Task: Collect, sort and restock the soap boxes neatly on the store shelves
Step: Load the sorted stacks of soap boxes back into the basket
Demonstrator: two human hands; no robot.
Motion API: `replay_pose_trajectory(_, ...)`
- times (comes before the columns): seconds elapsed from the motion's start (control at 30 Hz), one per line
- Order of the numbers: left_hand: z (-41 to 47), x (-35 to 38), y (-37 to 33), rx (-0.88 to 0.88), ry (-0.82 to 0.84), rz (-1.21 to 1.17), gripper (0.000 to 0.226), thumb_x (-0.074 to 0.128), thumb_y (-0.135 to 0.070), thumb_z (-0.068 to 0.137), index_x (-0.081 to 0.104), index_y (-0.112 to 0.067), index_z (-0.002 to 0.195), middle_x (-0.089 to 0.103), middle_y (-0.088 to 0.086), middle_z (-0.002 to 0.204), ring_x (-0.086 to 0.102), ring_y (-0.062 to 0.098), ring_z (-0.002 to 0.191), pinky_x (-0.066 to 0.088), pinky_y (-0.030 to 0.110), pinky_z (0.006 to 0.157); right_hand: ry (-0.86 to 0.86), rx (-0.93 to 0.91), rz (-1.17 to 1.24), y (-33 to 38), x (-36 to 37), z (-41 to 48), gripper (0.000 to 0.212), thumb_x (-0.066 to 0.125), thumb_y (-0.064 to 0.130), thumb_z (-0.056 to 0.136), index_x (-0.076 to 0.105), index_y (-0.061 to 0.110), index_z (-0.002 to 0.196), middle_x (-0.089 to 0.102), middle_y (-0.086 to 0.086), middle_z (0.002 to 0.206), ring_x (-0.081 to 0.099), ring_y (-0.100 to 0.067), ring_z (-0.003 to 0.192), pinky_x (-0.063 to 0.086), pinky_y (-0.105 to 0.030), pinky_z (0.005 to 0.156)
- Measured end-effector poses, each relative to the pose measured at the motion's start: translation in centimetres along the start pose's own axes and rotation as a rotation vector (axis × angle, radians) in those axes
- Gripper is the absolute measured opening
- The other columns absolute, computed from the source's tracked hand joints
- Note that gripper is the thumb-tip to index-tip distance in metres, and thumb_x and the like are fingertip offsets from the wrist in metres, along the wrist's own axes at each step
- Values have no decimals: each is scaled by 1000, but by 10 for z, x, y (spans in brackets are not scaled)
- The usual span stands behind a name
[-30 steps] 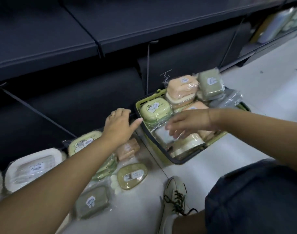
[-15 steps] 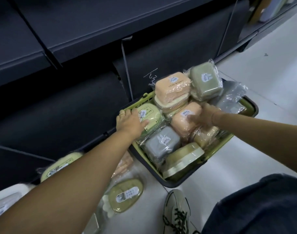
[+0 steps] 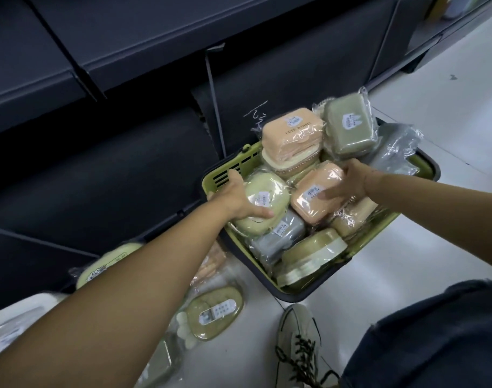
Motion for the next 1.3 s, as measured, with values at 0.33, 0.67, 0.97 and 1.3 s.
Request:
replay_pose_trajectory(0.33, -100, -88, 53, 158, -298, -617, 77, 93, -39, 54, 58, -28, 122, 65, -7, 108, 65, 12, 97, 56, 31, 82, -116, -312, 381, 72, -66, -95, 129, 81, 77, 16, 51, 15, 125, 62, -11, 113, 66, -27, 96, 54, -41, 86)
replay_pose_trajectory(0.67, -232, -113, 229, -128, -356, -974, 116, 94, -58, 21, 63, -23, 127, 74, 1, 106, 73, 18, 91, 59, 31, 72, 185, -289, 721, 186, 94, -179, 45, 71, 47, 81, 58, 10, 104, 63, -4, 89, 54, -12, 68, 43, -24, 60)
replay_pose_trajectory(0.97, -246, -106, 253, -107, -437, -1082, 74, 80, -32, 61, 60, -20, 130, 73, -2, 108, 74, 16, 85, 61, 32, 68, -418, -375, 112, 183, 150, -193, 54, 55, 48, 93, 41, 11, 130, 48, -13, 129, 55, -38, 107, 44, -42, 80)
replay_pose_trajectory(1.3, -219, -104, 256, -93, -399, -1107, 98, 89, -49, 39, 61, -25, 130, 74, -1, 108, 74, 15, 83, 53, 21, 52, -281, -212, 362, 173, 237, -157, 53, 56, 20, 97, 32, 16, 144, 35, -19, 138, 53, -32, 111, 42, -35, 92)
Point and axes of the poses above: each hand's wrist, its own z-axis towards the middle knuckle, its own x-axis out of the palm, y = z × x, the point moved 4 cm from there along z, towards the middle knuckle
